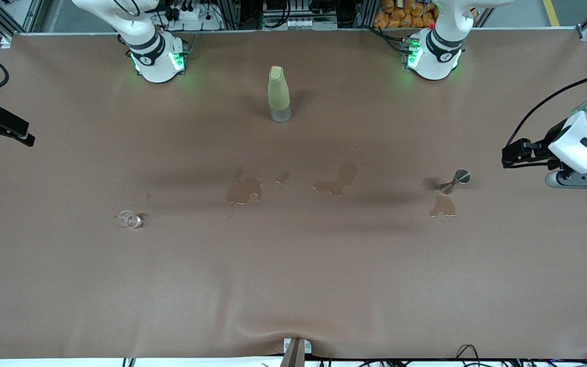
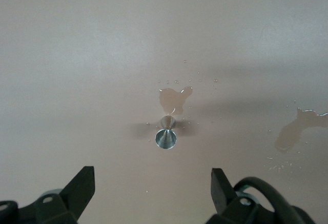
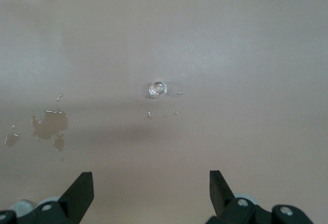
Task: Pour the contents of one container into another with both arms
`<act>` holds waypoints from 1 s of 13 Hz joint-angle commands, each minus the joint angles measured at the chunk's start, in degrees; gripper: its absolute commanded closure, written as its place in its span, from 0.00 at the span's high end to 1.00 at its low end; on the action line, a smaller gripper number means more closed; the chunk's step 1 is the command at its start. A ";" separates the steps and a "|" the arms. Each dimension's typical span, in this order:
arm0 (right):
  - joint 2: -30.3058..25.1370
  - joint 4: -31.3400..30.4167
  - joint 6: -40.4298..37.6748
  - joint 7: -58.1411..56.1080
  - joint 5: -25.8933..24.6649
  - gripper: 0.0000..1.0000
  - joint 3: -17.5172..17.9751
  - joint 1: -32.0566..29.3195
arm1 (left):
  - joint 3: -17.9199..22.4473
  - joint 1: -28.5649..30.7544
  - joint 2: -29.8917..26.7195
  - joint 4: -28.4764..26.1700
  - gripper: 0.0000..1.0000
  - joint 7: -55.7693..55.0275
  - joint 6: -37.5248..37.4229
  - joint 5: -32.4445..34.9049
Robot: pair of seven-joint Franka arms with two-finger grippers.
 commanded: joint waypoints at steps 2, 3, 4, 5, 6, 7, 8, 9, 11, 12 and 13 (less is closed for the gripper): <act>-1.36 -0.98 -0.45 0.72 0.21 1.00 0.66 -0.86 | -0.09 0.13 -1.84 -1.74 1.00 -0.09 0.55 -1.14; -1.36 -0.89 -0.45 0.72 0.12 1.00 0.58 -0.86 | -0.01 0.13 -1.66 -1.65 1.00 0.09 0.55 -1.14; -1.36 -0.89 -0.36 0.55 -0.06 1.00 0.58 -0.95 | -0.09 0.13 -1.49 -1.65 1.00 0.09 0.55 -1.14; -1.27 -0.80 -0.36 0.37 -0.49 1.00 0.58 -0.95 | -0.01 0.04 -1.22 -1.74 1.00 0.44 0.55 -1.14; -1.19 -0.28 -0.36 0.11 -0.58 1.00 0.58 -0.95 | -0.09 0.13 -1.22 -1.74 1.00 0.53 0.55 -1.14; -1.01 0.08 -0.36 -0.07 -0.50 1.00 0.49 -1.12 | -0.09 0.21 -1.22 -1.65 1.00 0.62 0.72 -1.14; -0.75 0.08 -0.36 0.02 -0.15 1.00 0.40 -1.39 | -0.09 0.22 -1.13 -1.74 1.00 0.62 0.90 -1.14; -0.75 0.08 -0.27 0.02 0.12 1.00 0.40 -1.39 | -0.09 0.13 -0.96 -1.74 1.00 0.53 0.90 -1.14; -0.83 0.17 -0.27 0.02 0.03 1.00 0.40 -1.21 | -0.09 0.04 -0.78 -1.74 1.00 0.53 0.90 -1.14; -0.83 0.17 -0.36 0.02 0.03 1.00 0.40 -1.30 | -0.18 0.04 -0.78 -1.82 1.00 0.53 0.90 -1.14; -0.83 0.51 -0.36 0.10 0.12 1.00 0.40 -1.21 | -0.18 0.04 -0.78 -1.91 1.00 0.53 0.90 -1.22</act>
